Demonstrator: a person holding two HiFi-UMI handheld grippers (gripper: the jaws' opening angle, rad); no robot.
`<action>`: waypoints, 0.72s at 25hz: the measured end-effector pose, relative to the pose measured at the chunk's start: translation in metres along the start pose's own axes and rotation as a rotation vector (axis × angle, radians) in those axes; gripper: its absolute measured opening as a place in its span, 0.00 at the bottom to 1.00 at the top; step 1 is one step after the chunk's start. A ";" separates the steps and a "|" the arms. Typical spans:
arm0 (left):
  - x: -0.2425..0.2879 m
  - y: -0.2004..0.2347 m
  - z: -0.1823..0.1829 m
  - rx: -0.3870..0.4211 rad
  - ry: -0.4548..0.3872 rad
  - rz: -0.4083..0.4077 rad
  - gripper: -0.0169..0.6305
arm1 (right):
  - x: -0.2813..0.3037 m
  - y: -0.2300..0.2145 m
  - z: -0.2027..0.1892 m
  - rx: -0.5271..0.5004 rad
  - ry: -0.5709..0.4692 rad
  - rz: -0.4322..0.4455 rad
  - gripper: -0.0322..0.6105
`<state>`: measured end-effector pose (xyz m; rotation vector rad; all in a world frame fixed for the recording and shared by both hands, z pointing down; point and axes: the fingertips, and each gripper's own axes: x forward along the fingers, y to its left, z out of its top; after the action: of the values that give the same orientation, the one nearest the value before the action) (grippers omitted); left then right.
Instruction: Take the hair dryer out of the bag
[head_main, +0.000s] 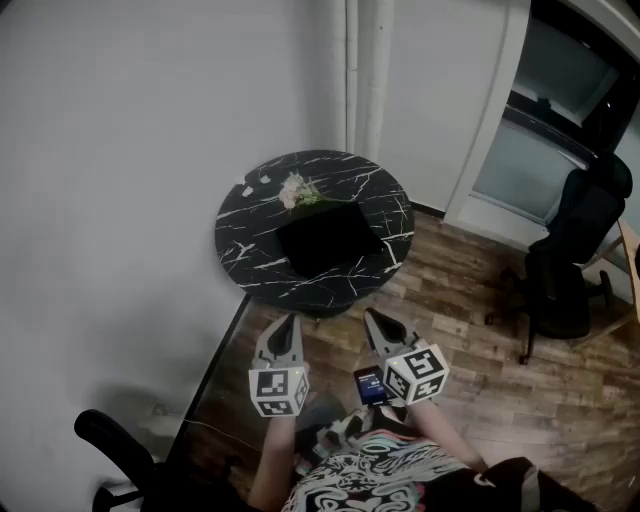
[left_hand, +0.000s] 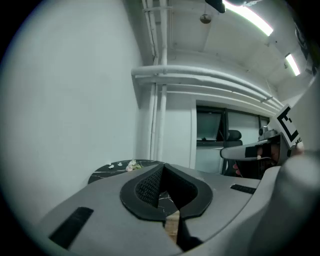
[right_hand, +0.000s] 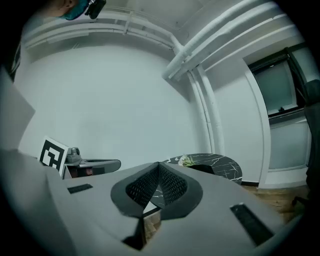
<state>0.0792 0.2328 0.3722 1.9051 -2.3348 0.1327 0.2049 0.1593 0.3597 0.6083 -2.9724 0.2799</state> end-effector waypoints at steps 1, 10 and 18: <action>0.001 -0.002 0.000 0.002 0.003 -0.001 0.05 | -0.001 -0.002 0.000 -0.003 0.003 -0.002 0.08; 0.008 -0.014 0.005 0.014 0.008 -0.014 0.05 | 0.000 -0.013 0.004 -0.026 0.008 -0.012 0.08; 0.009 0.001 -0.002 -0.006 0.025 0.021 0.05 | 0.017 -0.003 -0.011 0.025 0.042 0.064 0.08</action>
<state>0.0761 0.2243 0.3754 1.8658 -2.3371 0.1504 0.1913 0.1526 0.3729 0.5042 -2.9564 0.3315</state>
